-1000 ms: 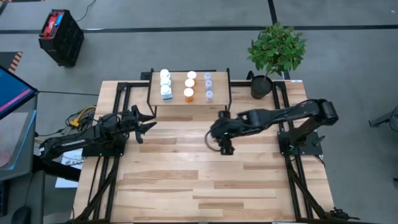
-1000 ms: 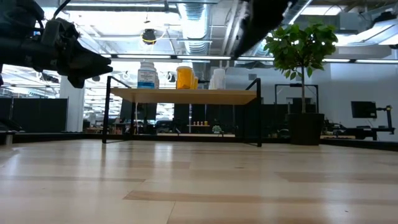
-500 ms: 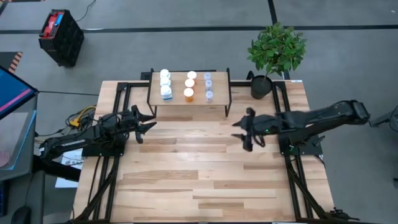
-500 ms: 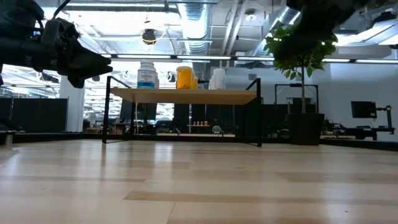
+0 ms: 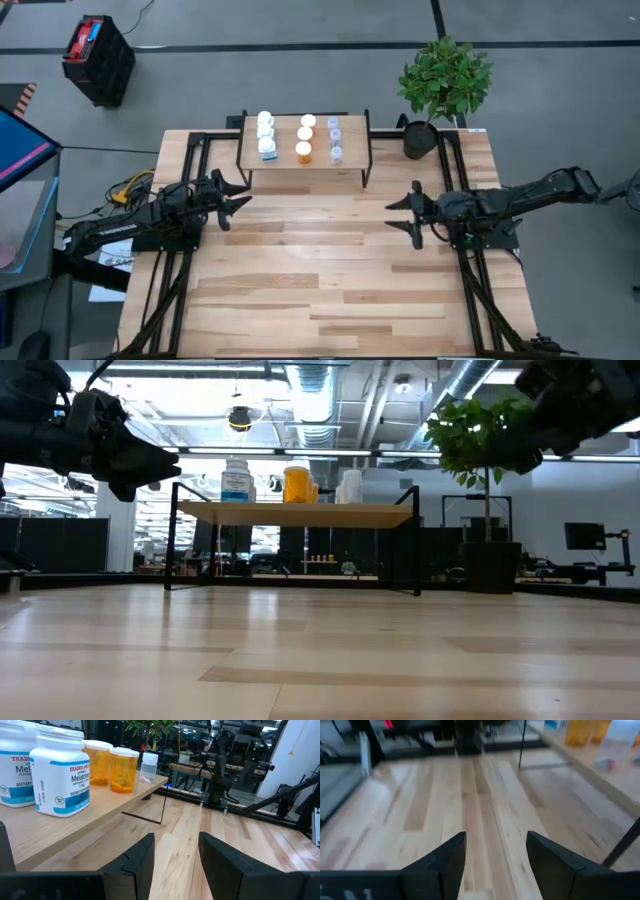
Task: Pick and place medicine bottles onto shelf by color
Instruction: Return to Home Position
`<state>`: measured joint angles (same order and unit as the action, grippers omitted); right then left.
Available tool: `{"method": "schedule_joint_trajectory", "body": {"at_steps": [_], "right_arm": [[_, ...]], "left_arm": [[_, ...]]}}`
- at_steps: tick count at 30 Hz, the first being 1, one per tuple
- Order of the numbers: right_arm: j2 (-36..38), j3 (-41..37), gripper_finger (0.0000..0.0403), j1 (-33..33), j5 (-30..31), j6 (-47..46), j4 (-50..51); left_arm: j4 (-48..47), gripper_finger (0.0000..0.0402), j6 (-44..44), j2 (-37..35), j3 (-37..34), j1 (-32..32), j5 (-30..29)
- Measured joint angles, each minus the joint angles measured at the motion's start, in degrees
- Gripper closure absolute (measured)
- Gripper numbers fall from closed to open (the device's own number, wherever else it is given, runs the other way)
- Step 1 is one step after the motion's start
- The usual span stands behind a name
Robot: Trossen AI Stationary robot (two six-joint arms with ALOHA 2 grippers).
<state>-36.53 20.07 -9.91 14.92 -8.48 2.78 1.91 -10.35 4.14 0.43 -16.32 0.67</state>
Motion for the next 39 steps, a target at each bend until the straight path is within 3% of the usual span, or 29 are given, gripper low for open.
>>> {"method": "schedule_joint_trajectory", "body": {"at_steps": [8,13,22,29,39], "right_arm": [[10.67,-9.85,0.0173,-2.59,-1.64,4.83,-9.09],[16.81,-12.40,0.0173,-2.33,-7.79,9.40,-9.27],[27.90,-18.81,0.0173,-0.84,-8.02,9.03,-8.59],[32.20,-19.58,0.0173,0.38,-8.50,7.96,-5.55],[30.40,-19.64,0.0173,0.69,-9.20,8.29,-4.76]], "left_arm": [[0.00,0.0260,0.01,0.00,0.00,0.00,0.00],[0.00,0.0260,0.01,0.00,0.00,0.00,-0.02],[-0.02,0.0260,0.02,0.00,0.00,0.00,-0.02],[0.00,0.0260,0.02,0.00,0.00,0.00,-0.02],[0.00,0.0260,0.02,0.00,0.00,0.00,-0.02]]}}
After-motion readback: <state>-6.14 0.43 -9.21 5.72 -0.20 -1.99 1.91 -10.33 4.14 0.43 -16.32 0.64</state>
